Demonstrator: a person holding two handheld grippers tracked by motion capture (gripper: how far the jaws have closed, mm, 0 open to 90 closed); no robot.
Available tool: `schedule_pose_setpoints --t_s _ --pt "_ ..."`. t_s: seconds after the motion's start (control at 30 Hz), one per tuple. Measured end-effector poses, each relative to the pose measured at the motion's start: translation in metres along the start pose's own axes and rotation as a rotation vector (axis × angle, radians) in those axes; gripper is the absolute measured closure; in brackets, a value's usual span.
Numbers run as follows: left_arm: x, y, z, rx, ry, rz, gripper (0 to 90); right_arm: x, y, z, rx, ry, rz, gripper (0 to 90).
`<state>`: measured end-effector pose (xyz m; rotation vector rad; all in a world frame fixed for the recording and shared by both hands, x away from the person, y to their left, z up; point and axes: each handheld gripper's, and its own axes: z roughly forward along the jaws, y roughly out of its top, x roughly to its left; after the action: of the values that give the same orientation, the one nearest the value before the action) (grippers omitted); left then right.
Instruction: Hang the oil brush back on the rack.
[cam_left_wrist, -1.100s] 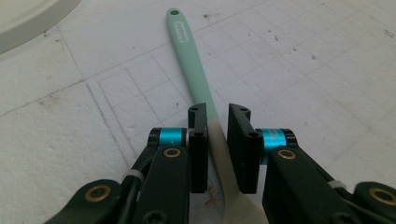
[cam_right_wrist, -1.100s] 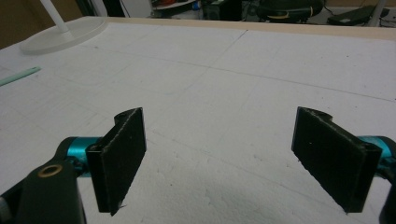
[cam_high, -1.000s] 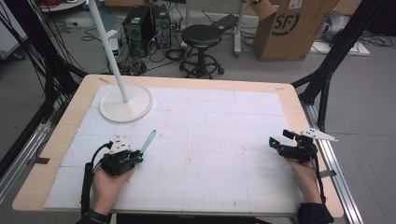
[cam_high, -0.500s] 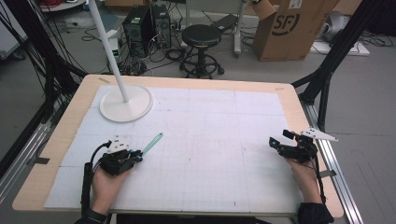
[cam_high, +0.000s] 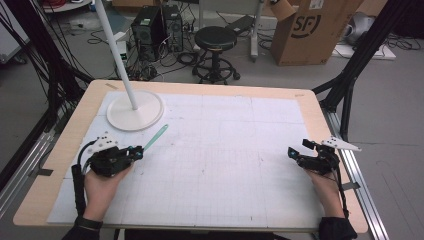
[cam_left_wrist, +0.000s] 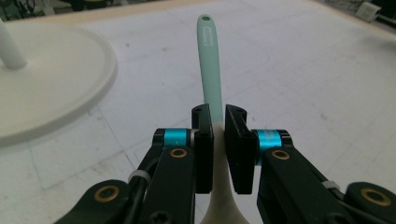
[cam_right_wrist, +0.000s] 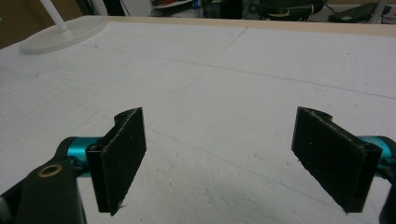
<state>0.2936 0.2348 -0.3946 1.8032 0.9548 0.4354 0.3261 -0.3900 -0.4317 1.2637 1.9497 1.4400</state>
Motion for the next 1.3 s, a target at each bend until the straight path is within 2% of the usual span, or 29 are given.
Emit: schedule_pose_setpoints --t_s 0.07,0.13,0.33,0.43,0.63,0.77,1.3 --pt "0.004 0.01 -0.008 -0.015 -0.004 0.007 82.2 0.0 0.0 0.0 0.005 0.004 0.001 17.1" --pt "0.007 0.019 -0.016 -0.025 0.011 0.02 82.2 0.0 0.0 0.0 0.005 0.006 -0.001 17.1" --pt "0.024 0.045 -0.041 -0.094 0.02 0.014 82.2 0.0 0.0 0.001 0.005 0.005 -0.003 17.0" --pt "0.032 0.056 -0.052 -0.123 0.023 0.032 82.2 0.0 -0.001 0.001 0.011 0.006 0.0 17.1" --pt "0.046 0.08 -0.07 -0.149 0.035 0.038 82.2 0.0 -0.001 0.003 0.01 0.005 -0.006 17.1" --pt "0.052 0.097 -0.082 -0.172 0.058 0.047 82.2 0.0 -0.001 0.003 0.016 0.007 -0.002 17.1" --pt "0.069 0.163 -0.12 -0.265 0.055 0.055 82.2 0.0 -0.001 0.003 0.017 0.006 0.002 17.1"
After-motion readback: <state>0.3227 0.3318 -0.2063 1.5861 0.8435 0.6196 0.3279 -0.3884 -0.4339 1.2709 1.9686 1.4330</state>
